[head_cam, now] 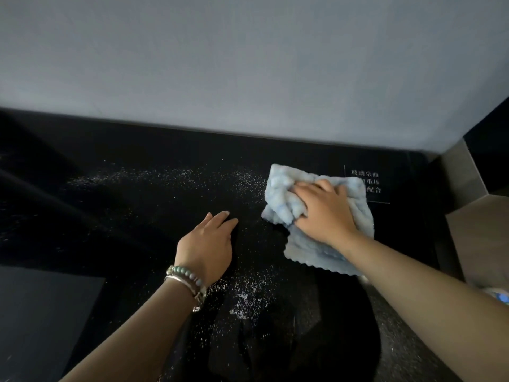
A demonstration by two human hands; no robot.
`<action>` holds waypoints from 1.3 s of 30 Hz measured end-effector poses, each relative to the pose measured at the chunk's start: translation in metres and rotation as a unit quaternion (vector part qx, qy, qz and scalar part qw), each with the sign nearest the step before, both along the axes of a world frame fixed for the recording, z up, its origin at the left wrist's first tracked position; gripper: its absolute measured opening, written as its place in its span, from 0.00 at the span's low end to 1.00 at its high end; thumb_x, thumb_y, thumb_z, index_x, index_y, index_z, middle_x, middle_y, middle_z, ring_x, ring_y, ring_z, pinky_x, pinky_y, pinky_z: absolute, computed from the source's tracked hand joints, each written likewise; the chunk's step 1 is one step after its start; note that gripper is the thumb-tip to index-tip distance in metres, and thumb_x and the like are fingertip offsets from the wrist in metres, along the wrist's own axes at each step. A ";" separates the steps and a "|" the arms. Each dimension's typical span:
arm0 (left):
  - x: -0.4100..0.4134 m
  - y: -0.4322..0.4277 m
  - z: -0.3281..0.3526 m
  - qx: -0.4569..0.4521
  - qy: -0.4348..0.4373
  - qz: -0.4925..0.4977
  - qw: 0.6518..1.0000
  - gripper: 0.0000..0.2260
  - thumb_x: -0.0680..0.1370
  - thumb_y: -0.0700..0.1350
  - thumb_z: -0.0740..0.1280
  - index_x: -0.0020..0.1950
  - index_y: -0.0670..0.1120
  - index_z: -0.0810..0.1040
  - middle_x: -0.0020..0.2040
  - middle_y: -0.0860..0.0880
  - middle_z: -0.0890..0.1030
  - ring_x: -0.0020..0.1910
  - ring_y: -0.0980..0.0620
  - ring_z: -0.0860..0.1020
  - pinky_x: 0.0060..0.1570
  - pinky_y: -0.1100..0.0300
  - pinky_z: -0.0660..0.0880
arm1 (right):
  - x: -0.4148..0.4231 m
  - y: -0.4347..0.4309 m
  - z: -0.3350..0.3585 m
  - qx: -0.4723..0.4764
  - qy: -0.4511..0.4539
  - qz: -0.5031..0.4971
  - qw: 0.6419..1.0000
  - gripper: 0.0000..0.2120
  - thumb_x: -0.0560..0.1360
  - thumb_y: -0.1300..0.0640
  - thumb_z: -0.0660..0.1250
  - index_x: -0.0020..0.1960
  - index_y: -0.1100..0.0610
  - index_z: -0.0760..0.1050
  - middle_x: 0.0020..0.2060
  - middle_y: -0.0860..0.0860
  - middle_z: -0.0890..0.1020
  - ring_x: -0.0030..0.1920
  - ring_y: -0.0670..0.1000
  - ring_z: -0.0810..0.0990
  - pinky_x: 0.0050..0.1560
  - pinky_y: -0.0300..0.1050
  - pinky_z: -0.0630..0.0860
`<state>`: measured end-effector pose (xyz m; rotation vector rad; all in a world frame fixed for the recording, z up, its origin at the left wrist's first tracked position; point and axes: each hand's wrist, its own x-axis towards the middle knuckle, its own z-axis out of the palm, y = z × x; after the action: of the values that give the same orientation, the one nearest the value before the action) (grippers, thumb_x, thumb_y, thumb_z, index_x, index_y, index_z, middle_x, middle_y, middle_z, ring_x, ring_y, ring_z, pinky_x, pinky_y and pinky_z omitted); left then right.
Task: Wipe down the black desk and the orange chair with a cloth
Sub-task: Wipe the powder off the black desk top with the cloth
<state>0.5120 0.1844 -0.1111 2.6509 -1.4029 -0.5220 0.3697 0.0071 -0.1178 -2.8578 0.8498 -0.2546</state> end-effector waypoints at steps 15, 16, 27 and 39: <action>0.001 0.005 -0.002 -0.005 -0.028 -0.037 0.999 0.21 0.81 0.48 0.51 0.74 0.58 0.56 0.75 0.59 0.55 0.75 0.54 0.54 0.63 0.59 0.68 | 0.002 -0.010 -0.015 -0.023 -0.004 0.065 0.998 0.11 0.71 0.48 0.59 0.53 0.42 0.73 0.48 0.39 0.76 0.56 0.48 0.68 0.51 0.50 0.61; 0.001 0.006 -0.003 -0.003 -0.028 -0.040 0.999 0.21 0.81 0.48 0.51 0.74 0.59 0.55 0.75 0.60 0.54 0.75 0.54 0.53 0.63 0.59 0.68 | -0.004 -0.017 -0.011 0.003 0.011 0.041 0.999 0.12 0.72 0.47 0.56 0.53 0.41 0.72 0.49 0.38 0.75 0.55 0.48 0.67 0.49 0.50 0.61; 0.000 0.012 -0.008 -0.012 -0.036 -0.045 0.998 0.21 0.81 0.49 0.50 0.75 0.58 0.52 0.76 0.60 0.51 0.75 0.55 0.50 0.66 0.60 0.65 | 0.017 -0.004 -0.001 0.015 -0.062 0.135 0.989 0.15 0.71 0.49 0.53 0.44 0.55 0.74 0.41 0.52 0.77 0.46 0.52 0.70 0.45 0.54 0.66; 0.022 -0.006 0.003 -0.035 -0.063 0.035 0.997 0.23 0.80 0.52 0.54 0.75 0.52 0.56 0.76 0.52 0.54 0.74 0.48 0.55 0.69 0.52 0.62 | 0.021 -0.016 -0.006 0.056 0.005 -0.097 0.994 0.18 0.74 0.56 0.62 0.63 0.51 0.71 0.60 0.50 0.75 0.63 0.55 0.68 0.61 0.57 0.59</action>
<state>0.5336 0.1785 -0.1081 2.7066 -1.3265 -0.2978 0.3912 -0.0086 -0.1242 -2.6777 1.1075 -0.2085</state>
